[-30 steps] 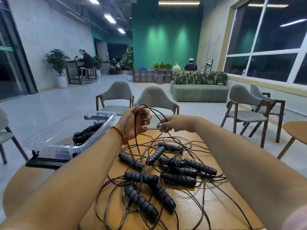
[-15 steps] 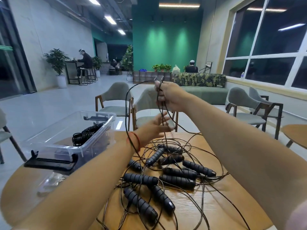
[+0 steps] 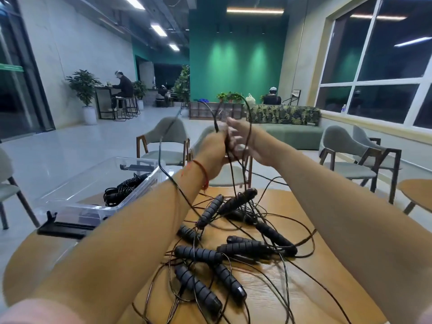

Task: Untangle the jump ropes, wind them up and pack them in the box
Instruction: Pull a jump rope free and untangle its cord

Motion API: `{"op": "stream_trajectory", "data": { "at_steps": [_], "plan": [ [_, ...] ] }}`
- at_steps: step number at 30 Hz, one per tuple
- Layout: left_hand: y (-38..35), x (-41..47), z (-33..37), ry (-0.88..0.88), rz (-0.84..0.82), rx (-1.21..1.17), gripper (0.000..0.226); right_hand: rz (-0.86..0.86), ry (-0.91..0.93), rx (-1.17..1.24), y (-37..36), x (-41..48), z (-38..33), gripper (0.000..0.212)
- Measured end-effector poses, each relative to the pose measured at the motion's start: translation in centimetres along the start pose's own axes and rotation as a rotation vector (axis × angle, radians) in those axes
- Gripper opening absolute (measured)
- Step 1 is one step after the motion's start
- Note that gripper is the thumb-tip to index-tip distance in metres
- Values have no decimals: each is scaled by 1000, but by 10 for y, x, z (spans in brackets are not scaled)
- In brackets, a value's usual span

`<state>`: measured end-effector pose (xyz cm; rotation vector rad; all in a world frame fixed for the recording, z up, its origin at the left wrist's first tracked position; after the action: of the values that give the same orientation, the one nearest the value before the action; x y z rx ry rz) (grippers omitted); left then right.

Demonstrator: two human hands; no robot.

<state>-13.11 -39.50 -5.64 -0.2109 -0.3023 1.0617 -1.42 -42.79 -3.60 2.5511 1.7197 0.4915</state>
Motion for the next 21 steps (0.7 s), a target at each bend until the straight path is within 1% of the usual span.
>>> {"op": "stream_trajectory", "data": {
  "at_steps": [1, 3, 4, 6, 8, 10, 12, 13, 15, 17, 19, 21],
  "plan": [
    [1, 3, 9, 2, 29, -44, 38, -63, -14, 14, 5, -4, 9, 34],
    [4, 12, 24, 12, 65, -134, 37, -187, -80, -6, 13, -11, 27, 40],
    [4, 16, 30, 11, 78, -159, 37, -249, -106, -60, 14, -14, 35, 43],
    [1, 23, 41, -6, 76, -184, 38, -338, -95, -232, 9, -21, 42, 37],
    [-3, 25, 49, -27, 67, -211, 40, -361, -61, -325, 0, -24, 43, 33],
    [-2, 26, 56, -83, 100, -132, 39, -306, -60, -291, -2, -22, 42, 37],
    [4, 29, 56, -168, 141, 72, 44, -172, -66, -195, 0, -17, 33, 33],
    [7, 28, 54, -193, 126, 163, 46, -89, -64, -130, 3, -13, 25, 30],
    [8, 24, 37, -162, 17, 256, 48, 44, -63, 12, 6, -10, 5, 28],
    [8, 20, 13, -91, -124, 279, 50, 134, -71, 115, 4, -5, -14, 32],
    [3, 14, -12, -37, -265, 258, 46, 222, -52, 136, 4, 5, -28, 33],
    [-2, 4, -28, -15, -332, 236, 36, 271, -18, 137, 6, 16, -37, 31]
  ]
}}
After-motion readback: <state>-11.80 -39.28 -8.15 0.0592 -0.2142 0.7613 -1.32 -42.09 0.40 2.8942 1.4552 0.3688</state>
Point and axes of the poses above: each hand's wrist, its own x-axis towards the middle knuckle, its own y-axis out of the back of the hand, z = x × y, the point moved 3 cm from there along x, towards the middle knuckle, and after that the axes turned 11 degrees about z, right-handed, at the moved point
